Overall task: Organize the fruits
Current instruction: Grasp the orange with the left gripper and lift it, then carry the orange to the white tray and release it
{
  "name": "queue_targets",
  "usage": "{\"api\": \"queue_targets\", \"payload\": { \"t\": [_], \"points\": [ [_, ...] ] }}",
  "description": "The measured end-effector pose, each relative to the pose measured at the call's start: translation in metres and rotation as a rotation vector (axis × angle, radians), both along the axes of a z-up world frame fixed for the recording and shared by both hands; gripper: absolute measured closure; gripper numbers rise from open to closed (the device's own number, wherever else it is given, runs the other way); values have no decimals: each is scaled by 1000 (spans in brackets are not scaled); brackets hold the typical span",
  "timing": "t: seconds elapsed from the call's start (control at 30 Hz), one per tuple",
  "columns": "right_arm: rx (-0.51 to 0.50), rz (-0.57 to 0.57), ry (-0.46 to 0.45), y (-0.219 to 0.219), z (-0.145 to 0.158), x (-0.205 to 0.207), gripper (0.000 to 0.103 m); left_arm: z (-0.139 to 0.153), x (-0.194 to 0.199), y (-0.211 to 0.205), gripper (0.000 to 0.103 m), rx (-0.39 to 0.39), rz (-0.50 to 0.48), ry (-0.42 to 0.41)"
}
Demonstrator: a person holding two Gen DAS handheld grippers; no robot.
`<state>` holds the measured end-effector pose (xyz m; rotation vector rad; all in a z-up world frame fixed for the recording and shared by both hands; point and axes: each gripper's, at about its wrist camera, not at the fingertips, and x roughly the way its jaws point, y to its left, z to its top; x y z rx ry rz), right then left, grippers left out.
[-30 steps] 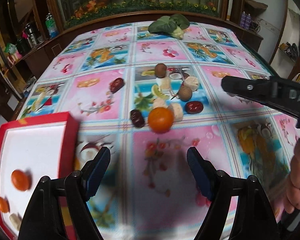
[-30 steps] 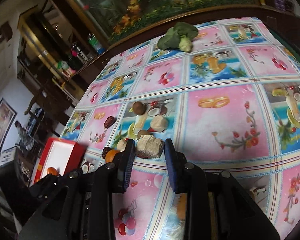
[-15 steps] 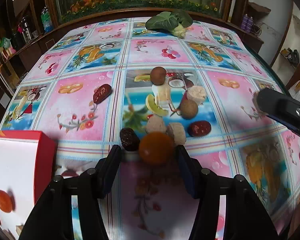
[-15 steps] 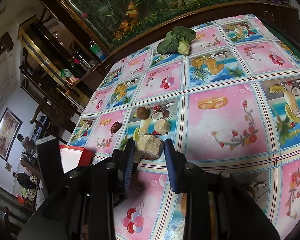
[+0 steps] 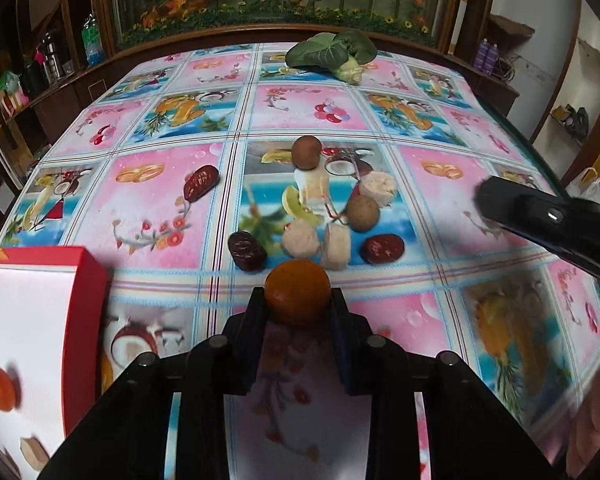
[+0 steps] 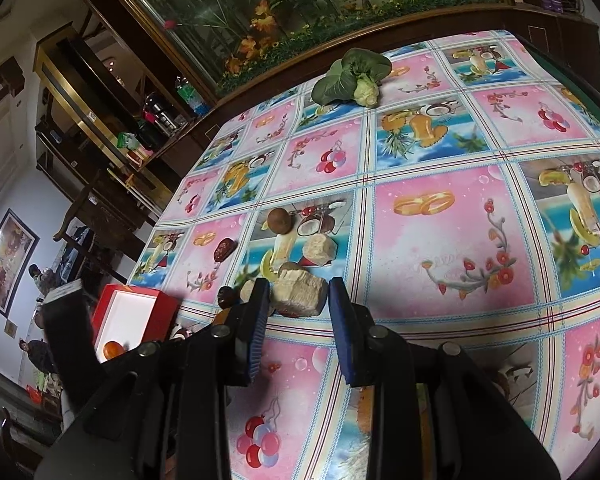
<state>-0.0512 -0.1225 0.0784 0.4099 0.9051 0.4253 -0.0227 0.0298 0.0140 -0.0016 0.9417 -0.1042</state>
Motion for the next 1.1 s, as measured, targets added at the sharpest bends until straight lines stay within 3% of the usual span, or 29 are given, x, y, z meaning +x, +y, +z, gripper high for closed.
{"api": "queue_targets", "payload": {
  "t": [0.33,0.67,0.9,1.1],
  "points": [
    [-35,3,-18,4,-3,0,71,14,-34,11,73,-34,14,-44],
    [-59,106,-155,33,9,-19,71,41,-87,36,73,-70,58,-138],
    [-27,264,-255,89,20,-48,71,65,-124,89,73,-50,170,-220],
    [50,382,-247,154,23,-64,70,65,-143,143,73,-23,301,-233]
  ]
}}
